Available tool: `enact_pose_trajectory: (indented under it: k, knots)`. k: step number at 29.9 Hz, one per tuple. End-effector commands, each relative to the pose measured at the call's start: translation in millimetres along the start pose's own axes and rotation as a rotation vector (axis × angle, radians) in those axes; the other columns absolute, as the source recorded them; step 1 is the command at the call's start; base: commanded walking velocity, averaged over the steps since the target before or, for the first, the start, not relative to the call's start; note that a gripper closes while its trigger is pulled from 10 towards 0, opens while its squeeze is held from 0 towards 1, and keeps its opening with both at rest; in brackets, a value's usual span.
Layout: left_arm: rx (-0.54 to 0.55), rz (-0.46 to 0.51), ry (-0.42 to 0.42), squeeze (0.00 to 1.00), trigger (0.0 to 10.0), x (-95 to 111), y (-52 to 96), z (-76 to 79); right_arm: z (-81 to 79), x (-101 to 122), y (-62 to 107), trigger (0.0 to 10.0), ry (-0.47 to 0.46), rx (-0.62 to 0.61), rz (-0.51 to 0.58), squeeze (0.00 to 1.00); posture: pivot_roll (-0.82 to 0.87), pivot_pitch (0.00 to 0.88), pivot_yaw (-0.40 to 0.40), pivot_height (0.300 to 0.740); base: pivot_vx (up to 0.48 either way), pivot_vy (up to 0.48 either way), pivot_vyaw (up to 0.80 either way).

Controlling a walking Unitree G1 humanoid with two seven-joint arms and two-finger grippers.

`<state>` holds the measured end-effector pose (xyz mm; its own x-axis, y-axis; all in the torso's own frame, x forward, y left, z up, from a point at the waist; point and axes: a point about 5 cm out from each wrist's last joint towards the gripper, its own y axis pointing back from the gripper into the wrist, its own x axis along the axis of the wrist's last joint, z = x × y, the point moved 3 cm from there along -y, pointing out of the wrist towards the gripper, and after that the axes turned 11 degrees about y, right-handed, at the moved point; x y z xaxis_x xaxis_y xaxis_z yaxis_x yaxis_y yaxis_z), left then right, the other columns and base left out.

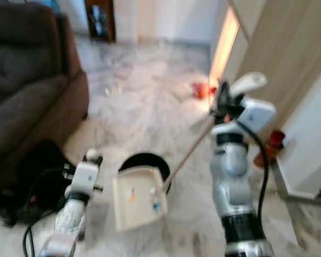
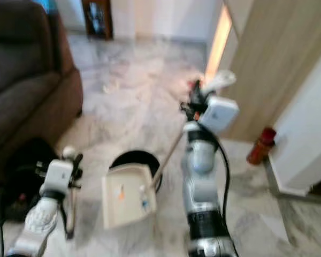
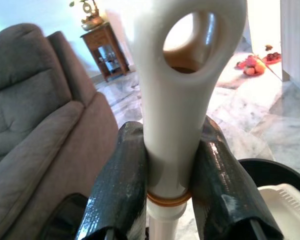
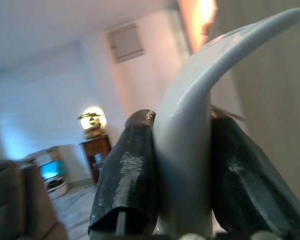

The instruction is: Sweep floor

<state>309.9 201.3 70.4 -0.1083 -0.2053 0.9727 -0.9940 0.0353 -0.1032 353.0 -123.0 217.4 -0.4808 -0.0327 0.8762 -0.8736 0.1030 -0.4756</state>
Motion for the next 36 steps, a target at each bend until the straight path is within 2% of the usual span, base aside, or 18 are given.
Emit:
enact_pose_trajectory:
  k: [1, 12, 16, 20, 36]
  knots:
    - [-0.003, 0.04, -0.011, 0.0, 10.0, 9, -3.7, -0.4, 1.5, 22, -8.0, 10.0, -0.033, -0.02, 0.088, 0.0, 0.2, 0.0, -0.007, 0.74, 0.266, 0.0, 0.0]
    - [0.003, 0.045, -0.009, 0.0, 10.0, 10, -4.0, -1.1, -2.4, 39, -13.0, 10.0, -0.045, -0.002, 0.143, 0.0, 0.2, 0.0, -0.01, 0.74, 0.266, 0.0, 0.08]
    - [0.005, 0.048, -0.006, 0.0, 10.0, 11, -4.4, -1.4, -2.6, 56, -19.1, 10.0, -0.084, -0.008, 0.194, 0.0, 0.2, 0.0, -0.011, 0.74, 0.267, 0.0, 0.22]
    - [0.004, 0.048, -0.006, 0.0, 10.0, 11, -4.5, -1.5, -4.6, 64, -21.3, 10.0, -0.096, 0.002, 0.218, 0.0, 0.2, 0.0, -0.011, 0.74, 0.269, 0.0, 0.0]
    - [0.012, 0.046, -0.006, 0.0, 10.0, 10, -2.7, -1.9, -9.2, 55, -18.4, 10.0, -0.084, 0.037, 0.175, 0.0, 0.21, 0.0, -0.018, 0.74, 0.268, 0.0, 0.0]
